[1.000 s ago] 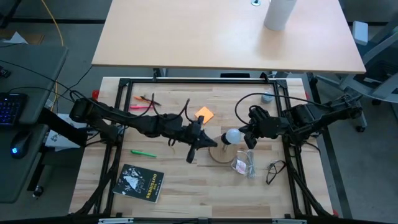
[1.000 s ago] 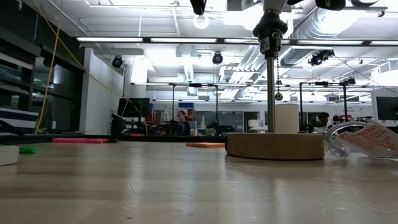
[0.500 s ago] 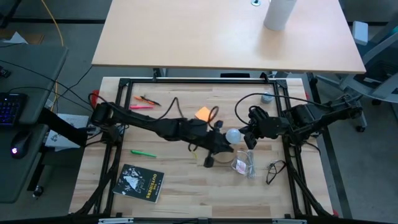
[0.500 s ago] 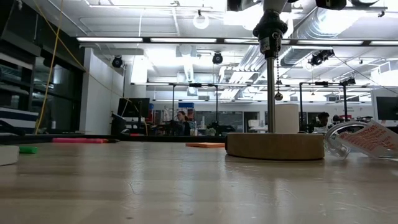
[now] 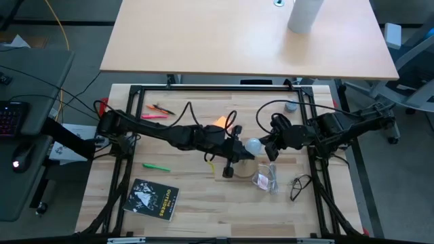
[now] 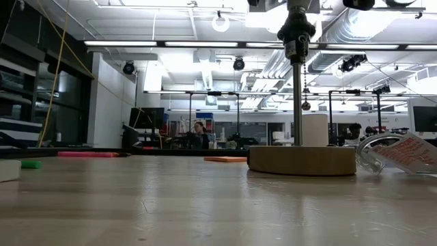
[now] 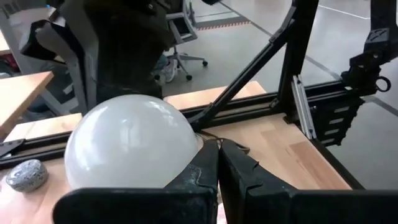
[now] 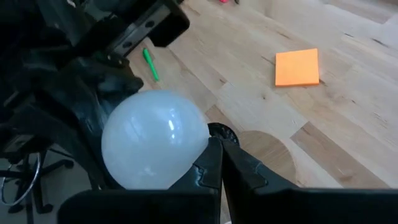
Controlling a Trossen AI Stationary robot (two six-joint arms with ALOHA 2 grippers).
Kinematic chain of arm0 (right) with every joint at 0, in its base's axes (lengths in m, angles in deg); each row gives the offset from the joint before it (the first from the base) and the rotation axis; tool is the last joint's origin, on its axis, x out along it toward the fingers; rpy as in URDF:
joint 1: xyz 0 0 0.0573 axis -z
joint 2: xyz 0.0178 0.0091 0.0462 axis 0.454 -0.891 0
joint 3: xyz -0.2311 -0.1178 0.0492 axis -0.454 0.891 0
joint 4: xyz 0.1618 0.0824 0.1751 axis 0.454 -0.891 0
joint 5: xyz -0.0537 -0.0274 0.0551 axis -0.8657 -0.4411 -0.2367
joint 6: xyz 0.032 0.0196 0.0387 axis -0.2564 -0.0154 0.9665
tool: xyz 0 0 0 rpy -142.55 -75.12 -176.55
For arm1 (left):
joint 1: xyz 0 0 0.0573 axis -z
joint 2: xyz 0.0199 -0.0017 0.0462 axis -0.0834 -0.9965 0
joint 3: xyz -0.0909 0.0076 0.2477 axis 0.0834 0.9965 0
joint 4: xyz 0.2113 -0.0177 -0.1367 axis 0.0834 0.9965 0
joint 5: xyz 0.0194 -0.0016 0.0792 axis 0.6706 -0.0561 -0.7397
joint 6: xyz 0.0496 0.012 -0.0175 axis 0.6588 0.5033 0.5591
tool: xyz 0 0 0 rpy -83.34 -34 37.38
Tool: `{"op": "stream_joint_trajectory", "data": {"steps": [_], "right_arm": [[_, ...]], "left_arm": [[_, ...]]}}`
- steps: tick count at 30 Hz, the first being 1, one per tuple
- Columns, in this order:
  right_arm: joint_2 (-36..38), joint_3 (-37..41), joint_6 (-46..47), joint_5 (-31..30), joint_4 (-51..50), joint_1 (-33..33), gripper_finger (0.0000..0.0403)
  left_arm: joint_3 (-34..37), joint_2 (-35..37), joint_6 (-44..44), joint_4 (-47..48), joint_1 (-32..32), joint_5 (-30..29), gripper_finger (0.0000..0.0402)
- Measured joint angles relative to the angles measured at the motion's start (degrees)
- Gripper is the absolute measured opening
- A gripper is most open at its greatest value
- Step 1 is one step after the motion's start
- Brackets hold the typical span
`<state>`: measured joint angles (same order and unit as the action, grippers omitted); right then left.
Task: Screw lightbulb
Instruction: Insert the white lightbulb into the lamp
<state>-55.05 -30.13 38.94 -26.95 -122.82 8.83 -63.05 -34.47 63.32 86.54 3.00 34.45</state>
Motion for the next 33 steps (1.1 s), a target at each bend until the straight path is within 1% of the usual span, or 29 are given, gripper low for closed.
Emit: {"op": "stream_joint_trajectory", "data": {"steps": [8, 15, 33], "right_arm": [[0.00, 0.02, 0.43, 0.70, 0.71, 0.59, 0.0000], [-0.44, 0.02, 1.95, 2.36, 1.45, 1.92, 0.0000], [-0.61, 0.02, 4.75, 4.11, 1.49, 1.92, 0.0000]], "left_arm": [[0.00, 0.29, -0.11, 3.42, -0.71, 0.89, 0.0000], [0.00, 0.29, -0.57, 2.62, -1.47, 0.81, 0.0000], [0.00, 0.29, -0.74, 2.56, -2.64, 1.05, 0.0000]]}}
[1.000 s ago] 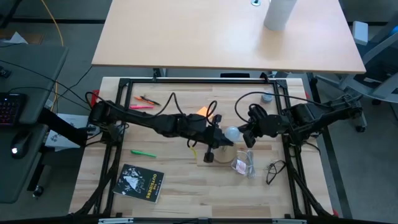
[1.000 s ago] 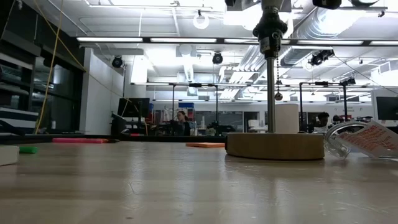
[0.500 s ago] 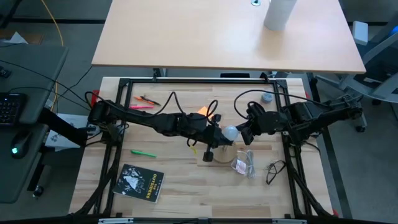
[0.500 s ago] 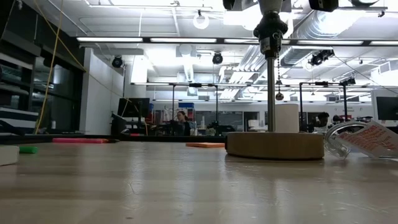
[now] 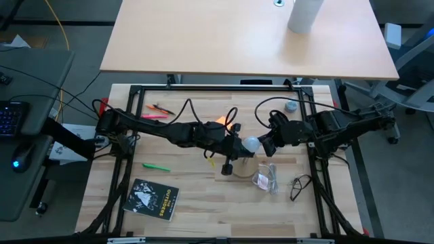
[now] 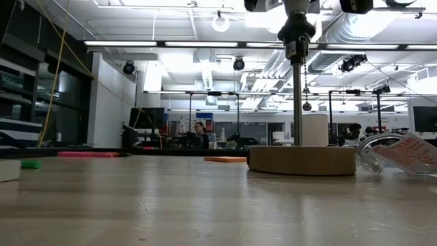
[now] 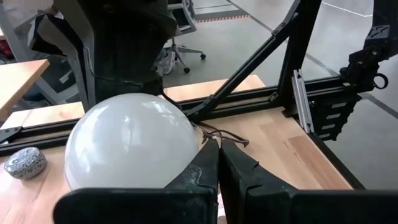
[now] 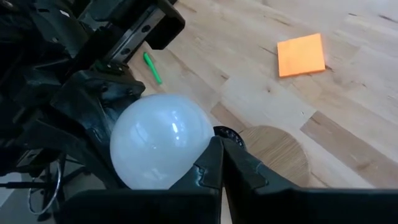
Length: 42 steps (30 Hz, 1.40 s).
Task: Screw lightbulb
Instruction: Insert the white lightbulb into the lamp
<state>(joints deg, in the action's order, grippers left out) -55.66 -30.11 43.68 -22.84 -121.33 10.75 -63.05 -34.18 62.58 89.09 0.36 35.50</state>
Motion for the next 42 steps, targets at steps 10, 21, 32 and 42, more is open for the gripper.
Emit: {"op": "stream_joint_trajectory", "data": {"steps": [10, 21, 32, 42], "right_arm": [[-0.02, 0.00, 3.92, 0.43, 0.01, -0.04, 0.0000], [-0.02, 0.00, 7.36, 0.63, 0.19, -0.52, 0.0000], [-0.02, 0.00, 10.75, 0.59, -0.49, -1.90, 0.0000], [-0.01, 0.00, 12.93, 0.59, -0.93, -1.90, 0.0000]], "left_arm": [[0.00, 0.11, 0.04, 1.16, -0.31, -0.40, 0.0000], [0.00, 0.11, 0.20, 1.61, -0.96, 0.35, 0.0000], [-0.04, 0.09, 2.12, 2.78, -1.20, 0.82, 0.0000], [-0.04, 0.07, 2.66, 2.89, -2.05, 1.32, 0.0000]]}}
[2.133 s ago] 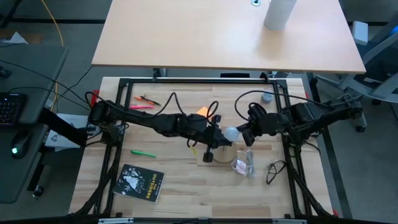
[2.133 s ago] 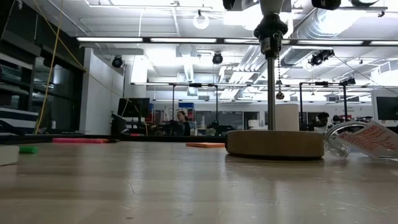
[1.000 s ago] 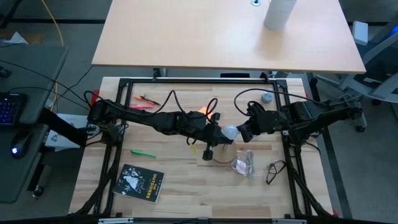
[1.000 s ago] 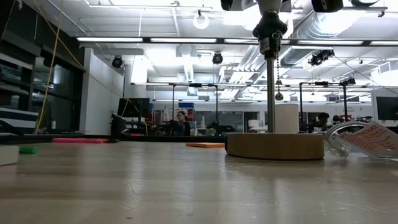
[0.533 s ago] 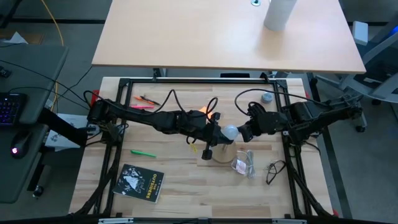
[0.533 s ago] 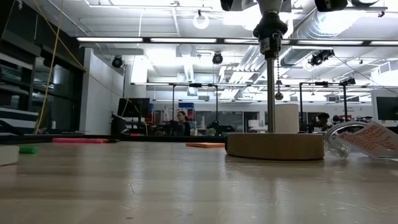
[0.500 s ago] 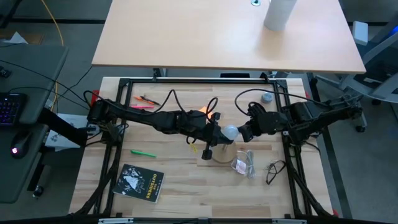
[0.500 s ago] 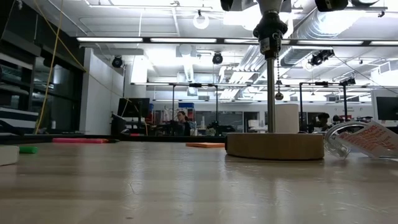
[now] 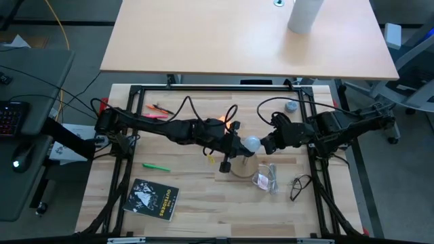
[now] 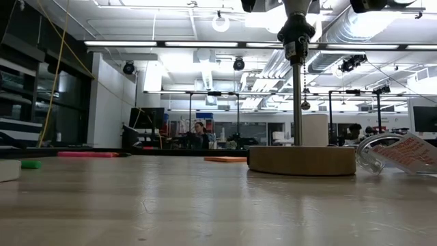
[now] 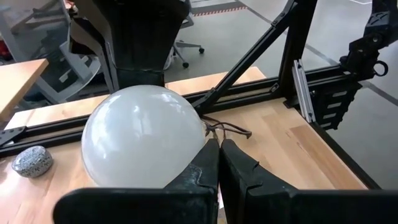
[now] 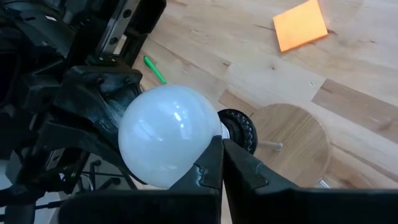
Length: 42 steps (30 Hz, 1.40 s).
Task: Screw lightbulb
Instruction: Insert the white lightbulb into the lamp
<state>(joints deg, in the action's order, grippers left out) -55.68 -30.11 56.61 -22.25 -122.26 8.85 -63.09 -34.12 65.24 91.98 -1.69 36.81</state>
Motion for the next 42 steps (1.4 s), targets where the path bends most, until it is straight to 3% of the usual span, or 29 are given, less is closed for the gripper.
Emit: {"op": "stream_joint_trajectory", "data": {"steps": [19, 24, 29, 42], "right_arm": [[0.45, -0.46, 1.49, 3.04, -0.78, -0.09, 0.0000], [0.12, -0.67, 1.60, 7.21, 4.19, -0.48, 0.0000], [0.09, -0.76, 0.08, 5.56, 8.38, -0.39, 0.0000], [0.21, -0.63, -2.10, 4.29, 4.66, -0.58, 0.0000]], "left_arm": [[0.00, 0.15, 2.02, 3.94, -1.34, 0.62, 0.0000], [0.71, -1.27, 1.70, 7.34, -4.07, -9.26, 0.0000], [0.00, 0.11, -1.09, 5.66, -5.13, -4.02, 0.0000], [0.22, -0.39, -0.52, 10.50, -6.62, -3.74, 0.0000]]}}
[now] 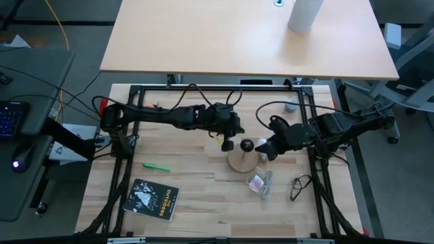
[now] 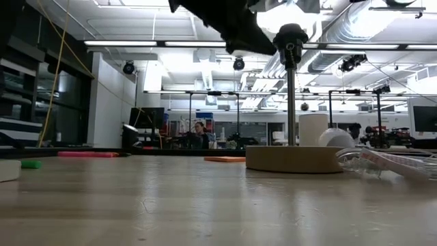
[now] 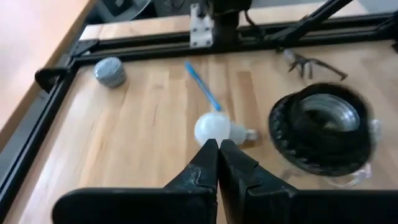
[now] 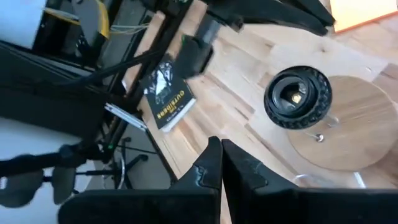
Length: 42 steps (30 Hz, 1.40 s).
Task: Screw lightbulb
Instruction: Insert the white lightbulb into the lamp
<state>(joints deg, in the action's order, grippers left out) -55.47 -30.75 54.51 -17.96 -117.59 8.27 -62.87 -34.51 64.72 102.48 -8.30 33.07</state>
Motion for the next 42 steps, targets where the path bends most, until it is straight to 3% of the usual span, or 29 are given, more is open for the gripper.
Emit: {"op": "stream_joint_trajectory", "data": {"steps": [4, 9, 15, 17, 21, 26, 32, 42], "right_arm": [[0.35, 0.00, -1.20, 0.63, -4.20, -0.08, 0.0000], [0.26, 0.09, -1.07, 0.82, -17.72, -0.01, 0.0000], [0.47, 6.62, -1.97, 4.55, -28.53, 0.01, 0.0014], [1.04, 12.31, -2.48, 6.86, -25.83, 0.03, 0.0033], [2.69, 25.77, -0.69, 11.48, -10.49, 2.37, 0.0094], [2.91, 37.18, 7.48, 10.94, 8.27, 7.99, 0.0191], [2.45, 38.13, 9.52, 8.31, 12.98, 14.82, 0.0263], [-6.79, 33.58, 7.89, 8.22, 13.58, 21.04, 0.0271]], "left_arm": [[-0.02, 2.27, 0.18, 3.24, -0.85, 0.82, 0.0000], [0.11, 7.47, 1.47, 7.52, -3.86, -0.26, 0.0000], [9.74, 16.89, -4.35, 3.49, -8.38, -2.52, 0.0000], [14.47, 20.53, -8.06, 0.70, -9.29, -3.84, 0.0000], [23.14, 27.24, -15.37, -3.61, -9.59, -4.73, 0.0000], [29.12, 32.53, -18.51, -4.66, -9.22, -4.84, 0.0000], [29.70, 33.42, -14.32, -4.88, -11.12, -3.75, 0.0000], [29.70, 33.35, -3.23, -4.43, -18.29, 7.37, 0.0000]]}}
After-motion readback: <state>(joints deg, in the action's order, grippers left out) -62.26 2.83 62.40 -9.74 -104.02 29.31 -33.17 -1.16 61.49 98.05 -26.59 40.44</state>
